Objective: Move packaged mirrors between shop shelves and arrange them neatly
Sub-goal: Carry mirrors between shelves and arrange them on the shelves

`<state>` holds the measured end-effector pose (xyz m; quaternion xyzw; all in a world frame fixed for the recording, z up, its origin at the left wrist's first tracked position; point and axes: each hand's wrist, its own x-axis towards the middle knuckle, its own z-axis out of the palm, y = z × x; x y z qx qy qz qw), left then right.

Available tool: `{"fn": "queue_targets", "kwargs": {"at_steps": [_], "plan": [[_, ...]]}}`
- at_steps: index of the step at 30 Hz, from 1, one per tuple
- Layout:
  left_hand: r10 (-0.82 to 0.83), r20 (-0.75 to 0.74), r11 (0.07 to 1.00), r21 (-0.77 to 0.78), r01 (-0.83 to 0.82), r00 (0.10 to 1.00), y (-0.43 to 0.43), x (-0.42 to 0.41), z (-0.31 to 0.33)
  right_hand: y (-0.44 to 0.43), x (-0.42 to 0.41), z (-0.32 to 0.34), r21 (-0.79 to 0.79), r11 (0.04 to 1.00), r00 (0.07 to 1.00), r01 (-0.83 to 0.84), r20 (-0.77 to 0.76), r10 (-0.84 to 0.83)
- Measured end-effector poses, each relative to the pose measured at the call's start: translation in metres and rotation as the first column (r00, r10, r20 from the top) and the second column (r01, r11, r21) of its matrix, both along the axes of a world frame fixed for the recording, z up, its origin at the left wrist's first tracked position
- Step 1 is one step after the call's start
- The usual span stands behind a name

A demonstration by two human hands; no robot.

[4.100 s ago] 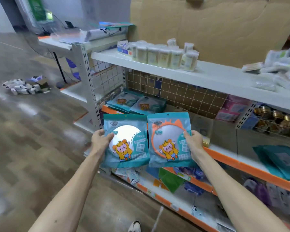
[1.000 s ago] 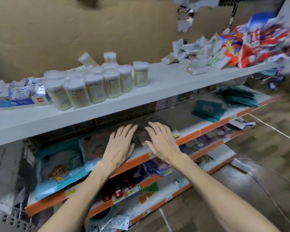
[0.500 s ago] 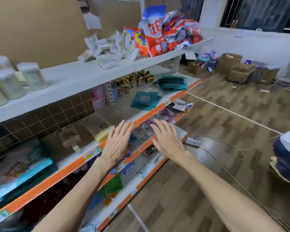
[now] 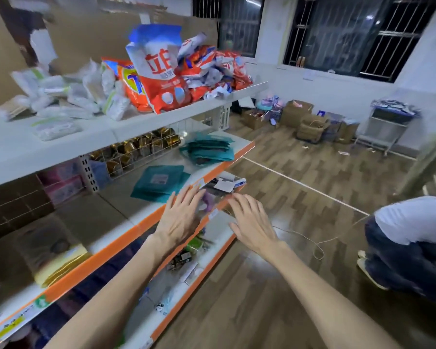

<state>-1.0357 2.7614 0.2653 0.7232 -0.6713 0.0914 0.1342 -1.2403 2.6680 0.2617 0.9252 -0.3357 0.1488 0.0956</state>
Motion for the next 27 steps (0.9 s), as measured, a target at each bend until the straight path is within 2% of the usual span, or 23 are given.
{"fn": "queue_targets", "kwargs": {"at_steps": [4,8,19,27], "plan": [[-0.039,0.012,0.999,-0.038,0.039,0.999,-0.077,-0.004,0.006,-0.068,-0.006,0.014,-0.015,0.999,0.998,0.047,-0.029,-0.047],[-0.017,-0.027,1.0,0.001,0.017,0.999,-0.12,-0.002,0.003,-0.115,-0.003,0.016,-0.013,0.999,0.998,0.053,-0.039,-0.054],[0.029,-0.021,0.998,0.061,-0.027,0.999,-0.208,0.028,-0.009,-0.21,0.055,0.0,0.035,0.995,0.995,-0.098,-0.005,0.099],[0.211,0.003,0.973,0.097,-0.21,0.977,-0.292,0.049,-0.026,-0.332,0.08,-0.015,0.042,0.966,0.967,-0.254,0.023,0.253]]}}
